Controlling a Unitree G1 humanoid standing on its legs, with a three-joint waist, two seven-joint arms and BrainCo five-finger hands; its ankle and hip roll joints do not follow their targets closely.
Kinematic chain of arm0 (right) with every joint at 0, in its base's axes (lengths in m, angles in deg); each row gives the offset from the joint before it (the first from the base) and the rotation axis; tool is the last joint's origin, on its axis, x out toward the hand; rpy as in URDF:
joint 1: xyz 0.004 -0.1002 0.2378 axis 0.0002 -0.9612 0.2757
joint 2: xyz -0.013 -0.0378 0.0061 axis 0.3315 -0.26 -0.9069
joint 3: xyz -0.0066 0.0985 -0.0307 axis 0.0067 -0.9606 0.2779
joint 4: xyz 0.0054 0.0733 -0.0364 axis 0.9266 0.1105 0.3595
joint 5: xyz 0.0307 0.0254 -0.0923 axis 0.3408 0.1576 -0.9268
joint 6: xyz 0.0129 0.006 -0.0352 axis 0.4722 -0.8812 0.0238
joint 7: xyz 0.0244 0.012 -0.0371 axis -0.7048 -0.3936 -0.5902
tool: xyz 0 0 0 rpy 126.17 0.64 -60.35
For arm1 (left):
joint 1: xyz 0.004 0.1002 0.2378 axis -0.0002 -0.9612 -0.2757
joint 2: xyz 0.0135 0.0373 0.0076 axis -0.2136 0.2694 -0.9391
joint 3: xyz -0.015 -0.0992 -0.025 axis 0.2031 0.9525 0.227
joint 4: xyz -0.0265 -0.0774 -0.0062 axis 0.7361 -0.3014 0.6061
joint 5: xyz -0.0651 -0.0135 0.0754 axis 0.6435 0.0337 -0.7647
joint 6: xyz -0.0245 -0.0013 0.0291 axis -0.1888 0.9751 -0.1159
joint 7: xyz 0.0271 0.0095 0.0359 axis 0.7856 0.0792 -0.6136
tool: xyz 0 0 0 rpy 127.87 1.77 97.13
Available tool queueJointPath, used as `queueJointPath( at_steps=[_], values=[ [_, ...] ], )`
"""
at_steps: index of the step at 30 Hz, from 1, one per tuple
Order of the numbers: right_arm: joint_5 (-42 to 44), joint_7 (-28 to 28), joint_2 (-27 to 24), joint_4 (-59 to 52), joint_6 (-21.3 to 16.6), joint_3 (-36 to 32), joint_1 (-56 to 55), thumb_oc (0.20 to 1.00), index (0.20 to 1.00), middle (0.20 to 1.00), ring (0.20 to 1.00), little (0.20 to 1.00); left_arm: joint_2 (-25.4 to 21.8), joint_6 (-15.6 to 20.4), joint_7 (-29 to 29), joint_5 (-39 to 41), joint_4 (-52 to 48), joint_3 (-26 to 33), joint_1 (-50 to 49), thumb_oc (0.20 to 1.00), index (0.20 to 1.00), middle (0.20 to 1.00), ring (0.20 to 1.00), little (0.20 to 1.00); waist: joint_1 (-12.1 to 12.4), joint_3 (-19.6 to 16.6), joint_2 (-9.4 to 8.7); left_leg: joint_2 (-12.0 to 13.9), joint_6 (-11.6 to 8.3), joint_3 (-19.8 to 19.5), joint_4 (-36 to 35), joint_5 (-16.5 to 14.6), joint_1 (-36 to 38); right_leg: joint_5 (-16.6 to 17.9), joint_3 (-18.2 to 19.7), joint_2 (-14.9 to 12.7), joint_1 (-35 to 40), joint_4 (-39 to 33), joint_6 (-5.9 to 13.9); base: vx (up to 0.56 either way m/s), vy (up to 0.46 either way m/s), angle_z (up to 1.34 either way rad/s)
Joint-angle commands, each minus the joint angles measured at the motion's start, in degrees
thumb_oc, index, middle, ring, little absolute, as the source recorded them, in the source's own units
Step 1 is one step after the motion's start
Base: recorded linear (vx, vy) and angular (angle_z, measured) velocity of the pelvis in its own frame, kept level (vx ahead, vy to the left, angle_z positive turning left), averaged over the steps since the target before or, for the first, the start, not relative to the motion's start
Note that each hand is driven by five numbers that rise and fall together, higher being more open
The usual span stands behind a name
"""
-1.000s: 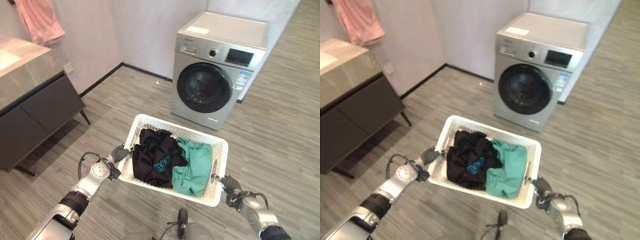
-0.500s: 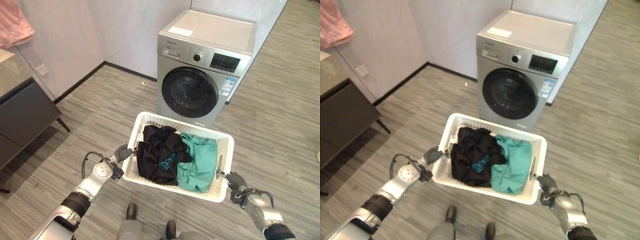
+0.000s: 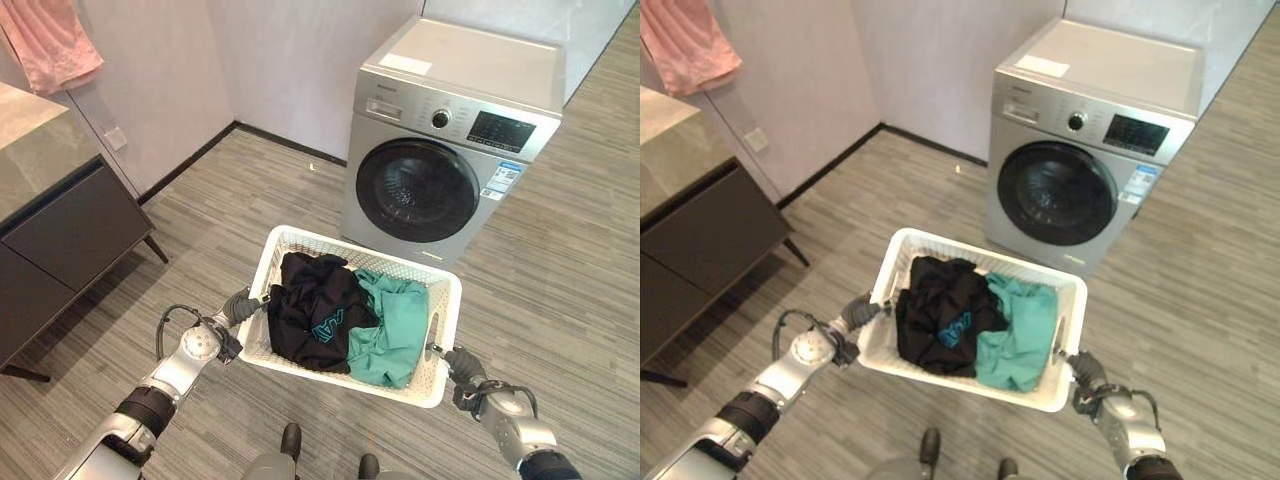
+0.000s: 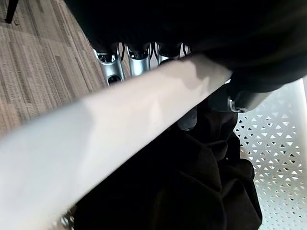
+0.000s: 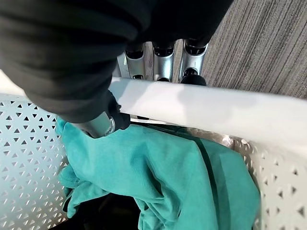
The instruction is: Grab the laundry basket,head to the washer,open it,put in the laundry and shut it.
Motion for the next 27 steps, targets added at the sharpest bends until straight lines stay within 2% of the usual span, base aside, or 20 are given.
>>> queueJointPath(
  at_steps=[1,3,4,8,18,23,26,27],
  values=[
    [3.0,0.8,-5.2,-2.4,-5.8,-5.9,-1.1,0.200,0.200,0.200,0.200,0.200,-2.2,3.4,3.3,2.4,3.3,6.4,2.7,0.200,0.200,0.200,0.200,0.200,1.3,-5.7,0.44,2.6,-0.86,1.0,3.0,-5.6,0.9,0.2,-1.2,-2.1,-4.1,1.5,2.64,0.03,0.001,-0.06],
    [2.8,1.0,-5.0,-2.2,-5.9,-6.0,-1.5,0.200,0.200,0.200,0.200,0.200,-2.1,3.5,3.2,2.4,3.1,6.8,2.0,0.200,0.200,0.200,0.200,0.200,1.4,-5.9,0.38,2.7,-0.83,1.0,3.0,-5.8,1.3,0.0,-1.3,-2.2,-3.8,1.6,2.67,0.02,-0.003,-0.05],
    [-15.9,-5.2,3.4,8.4,-3.9,-0.7,-4.7,0.200,0.200,0.200,0.200,0.200,10.2,1.2,6.3,-0.5,-5.1,15.4,-18.8,0.200,0.200,0.200,0.200,0.200,-0.7,-7.8,4.22,3.3,-1.87,10.7,0.3,-3.7,-1.7,-0.1,-12.9,-6.4,-3.6,1.2,2.64,0.04,-0.018,-0.02],
    [-14.7,-5.2,3.9,8.8,-3.7,-0.9,-4.3,0.200,0.200,0.200,0.200,0.200,10.1,1.2,6.3,-0.4,-5.2,15.9,-19.2,0.200,0.200,0.200,0.200,0.200,-0.5,-7.9,3.65,3.6,-1.98,11.0,0.3,-3.9,-1.2,0.1,-12.5,-6.0,-3.1,0.5,2.66,0.04,-0.026,-0.22],
    [-15.4,-5.8,1.3,0.5,-4.6,-3.7,-4.4,0.200,0.200,0.200,0.200,0.200,9.0,1.6,6.8,-1.2,-6.1,19.3,-20.7,0.200,0.200,0.200,0.200,0.200,-0.3,-7.6,2.67,4.2,-1.86,12.0,0.3,-4.5,-1.0,0.4,-10.7,-5.6,-4.3,0.5,3.18,0.01,-0.004,-0.04],
    [-11.6,-5.0,1.9,-1.5,-4.3,-4.9,-5.2,0.200,0.200,0.200,0.200,0.200,8.7,1.6,6.8,-0.7,-6.0,19.9,-20.5,0.200,0.200,0.200,0.200,0.200,-0.6,-7.8,2.06,4.4,-1.97,12.5,0.3,-4.8,-0.6,0.3,-10.4,-5.4,-4.3,0.5,3.21,0.02,0.004,-0.07],
    [-10.5,-4.7,0.9,-5.2,-3.8,-6.0,-4.9,0.200,0.200,0.200,0.200,0.200,7.0,1.2,7.0,-1.3,-6.8,21.5,-19.6,0.200,0.200,0.200,0.200,0.200,-0.7,-7.1,0.91,4.8,-2.12,13.7,0.5,-4.8,-0.6,0.7,-10.1,-5.5,-4.8,0.5,3.52,-0.01,0.023,-0.04],
    [-10.1,-4.3,-0.3,-7.5,-3.5,-6.5,-4.2,0.200,0.200,0.200,0.200,0.200,5.7,1.3,7.5,-2.0,-7.6,23.0,-19.2,0.200,0.200,0.200,0.200,0.200,-0.6,-6.3,-0.05,5.1,-2.04,14.5,4.0,-6.2,-2.0,1.2,-9.2,-5.9,-5.3,0.5,3.67,-0.08,0.031,-0.14]
  ],
)
